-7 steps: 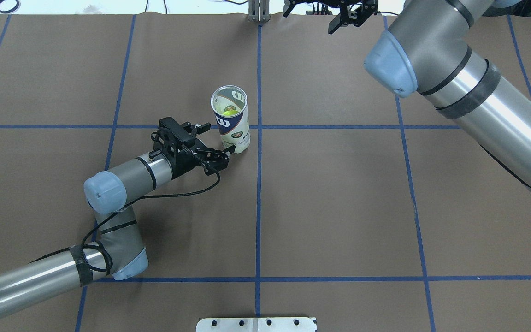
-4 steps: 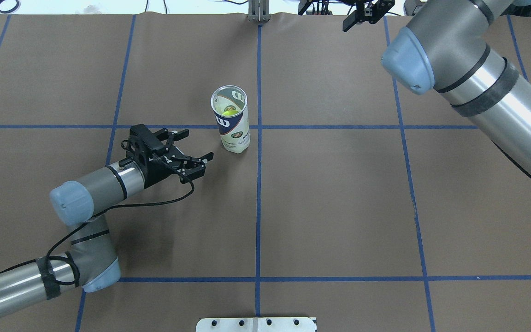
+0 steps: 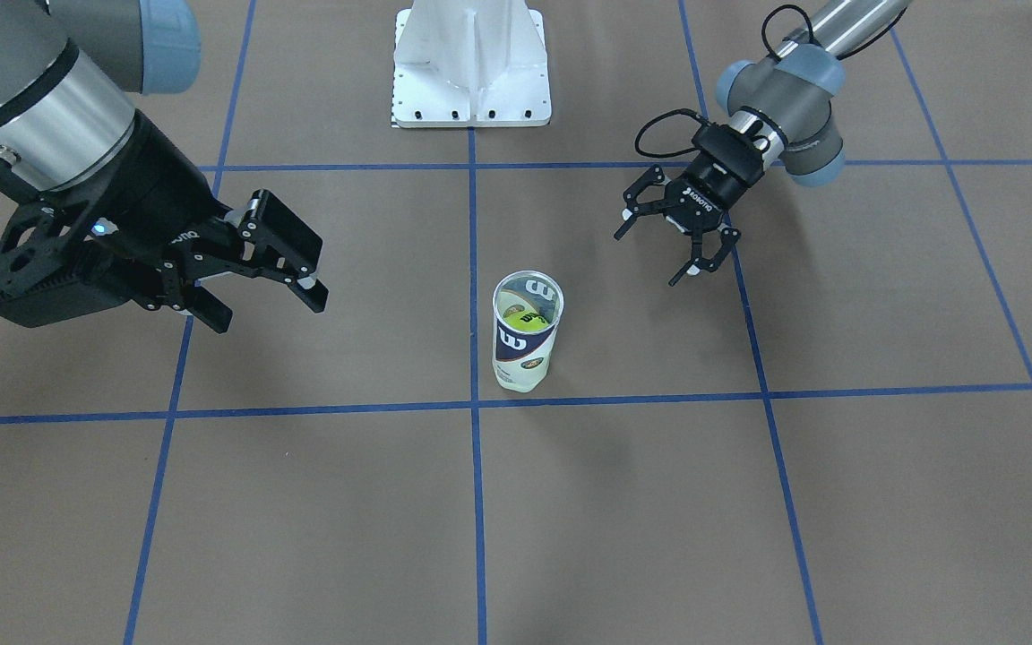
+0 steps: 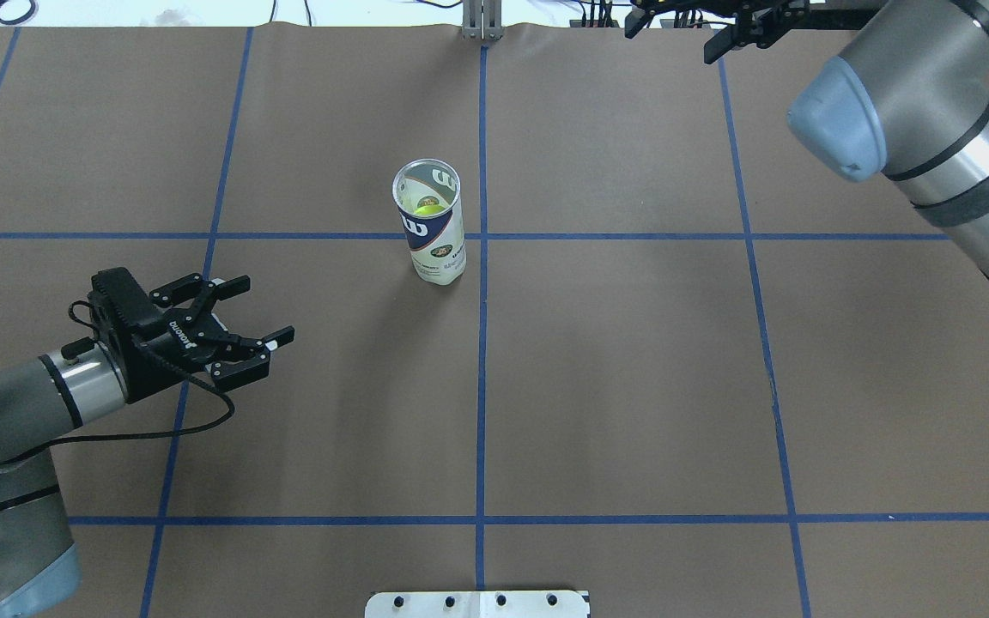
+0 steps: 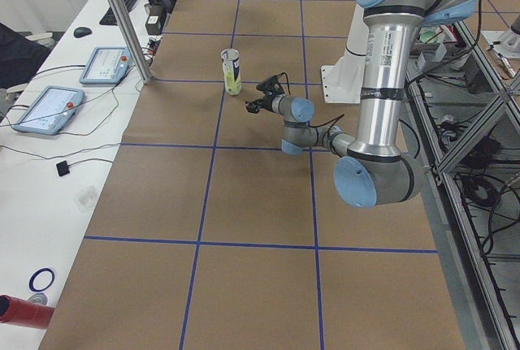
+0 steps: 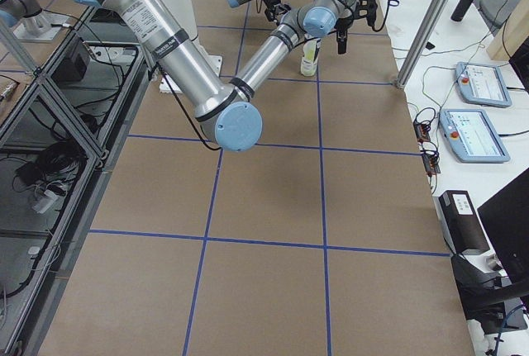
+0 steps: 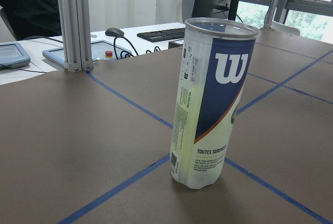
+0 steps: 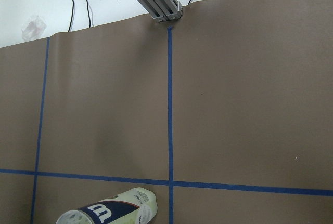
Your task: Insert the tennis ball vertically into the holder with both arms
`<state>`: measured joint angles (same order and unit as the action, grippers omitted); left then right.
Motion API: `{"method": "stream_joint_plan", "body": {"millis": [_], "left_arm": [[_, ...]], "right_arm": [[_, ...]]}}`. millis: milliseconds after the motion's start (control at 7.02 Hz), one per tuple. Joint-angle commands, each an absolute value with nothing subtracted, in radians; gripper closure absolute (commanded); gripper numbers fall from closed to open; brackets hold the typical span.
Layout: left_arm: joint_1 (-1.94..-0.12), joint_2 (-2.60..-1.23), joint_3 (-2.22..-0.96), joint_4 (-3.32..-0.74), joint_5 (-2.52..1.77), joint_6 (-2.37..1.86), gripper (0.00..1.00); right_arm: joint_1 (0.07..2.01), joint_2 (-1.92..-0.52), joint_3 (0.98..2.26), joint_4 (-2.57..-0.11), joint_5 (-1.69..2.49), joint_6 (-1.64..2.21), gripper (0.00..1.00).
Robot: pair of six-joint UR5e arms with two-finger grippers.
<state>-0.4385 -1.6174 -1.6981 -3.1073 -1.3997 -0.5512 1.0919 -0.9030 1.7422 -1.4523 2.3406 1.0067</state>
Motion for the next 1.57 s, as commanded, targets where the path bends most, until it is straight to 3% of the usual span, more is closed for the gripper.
{"method": "stream_joint_plan", "body": {"millis": [0,142,570,854,997,1424], "left_arm": [[-0.501,-1.540,-1.875,-2.884,-1.547,-0.551,0.01],[-0.599,-1.551,-1.893,-2.778,-1.659,-0.551,0.01],[-1.115,-1.632,-1.878,-2.318,-2.227,-0.543,0.01],[-1.206,-1.626,-1.835,-2.170,-2.339,-0.445,0.06],[-1.215,-1.629,-1.772,-2.134,-2.329,-0.381,0.01],[-1.392,-1.626,-1.610,-2.131,-2.316,-0.212,0.01]], "right_arm": [[1.205,-1.029,1.769,-1.456,2.423,0.843,0.01],[1.230,-1.090,1.761,-1.456,2.431,0.737,0.01],[1.308,-1.244,1.686,-1.457,2.428,0.435,0.01],[1.351,-1.334,1.660,-1.459,2.428,0.306,0.01],[1.364,-1.369,1.654,-1.457,2.427,0.270,0.01],[1.402,-1.466,1.634,-1.459,2.428,0.164,0.01]]}}
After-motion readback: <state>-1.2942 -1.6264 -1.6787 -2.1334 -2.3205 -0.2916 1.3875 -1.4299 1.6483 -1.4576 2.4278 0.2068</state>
